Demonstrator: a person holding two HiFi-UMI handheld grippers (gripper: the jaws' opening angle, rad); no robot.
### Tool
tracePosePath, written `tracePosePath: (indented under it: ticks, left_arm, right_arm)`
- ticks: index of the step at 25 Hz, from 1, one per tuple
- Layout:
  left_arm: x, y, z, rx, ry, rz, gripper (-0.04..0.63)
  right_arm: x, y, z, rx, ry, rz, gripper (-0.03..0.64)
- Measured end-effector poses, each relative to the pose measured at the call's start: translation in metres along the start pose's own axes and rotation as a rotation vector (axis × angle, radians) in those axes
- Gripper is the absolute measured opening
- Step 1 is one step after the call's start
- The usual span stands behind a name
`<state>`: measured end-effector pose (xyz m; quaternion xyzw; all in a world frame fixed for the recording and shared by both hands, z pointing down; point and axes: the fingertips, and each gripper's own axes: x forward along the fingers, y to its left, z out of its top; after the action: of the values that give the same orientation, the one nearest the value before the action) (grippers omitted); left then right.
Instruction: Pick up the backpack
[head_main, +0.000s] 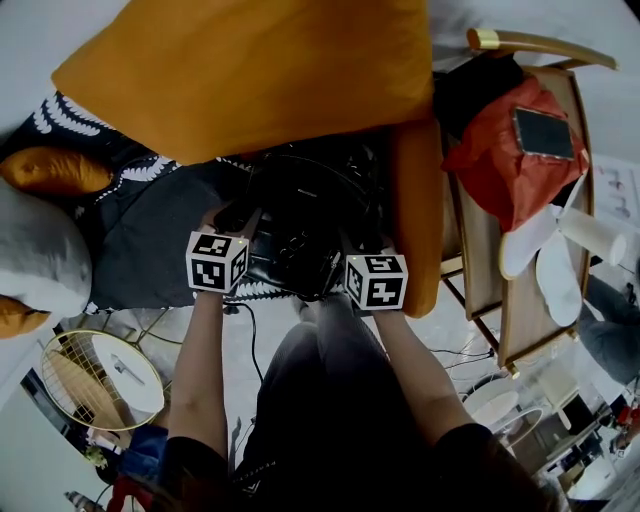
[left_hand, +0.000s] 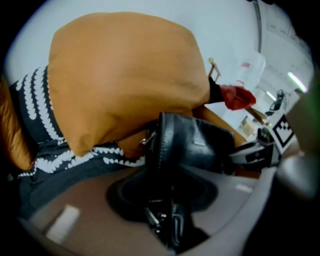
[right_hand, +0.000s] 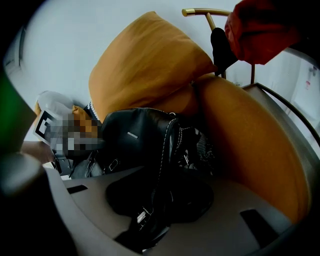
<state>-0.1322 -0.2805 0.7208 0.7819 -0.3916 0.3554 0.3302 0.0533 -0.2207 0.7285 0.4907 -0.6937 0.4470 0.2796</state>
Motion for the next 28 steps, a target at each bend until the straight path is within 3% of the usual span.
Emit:
tracePosePath:
  ticks: [4, 13, 28]
  left_arm:
    - [-0.012, -0.006, 0.002, 0.015, -0.009, 0.002, 0.135]
    - [-0.042, -0.018, 0.0, 0.031, -0.049, -0.009, 0.112]
    - [-0.12, -0.035, -0.038, -0.044, -0.122, 0.002, 0.068]
  right_arm:
    - [-0.011, 0.009, 0.0, 0.006, -0.008, 0.003, 0.069]
    - [-0.038, 0.027, -0.006, -0.015, -0.034, 0.001, 0.048]
    - [-0.091, 0.076, -0.015, -0.154, -0.062, 0.006, 0.034]
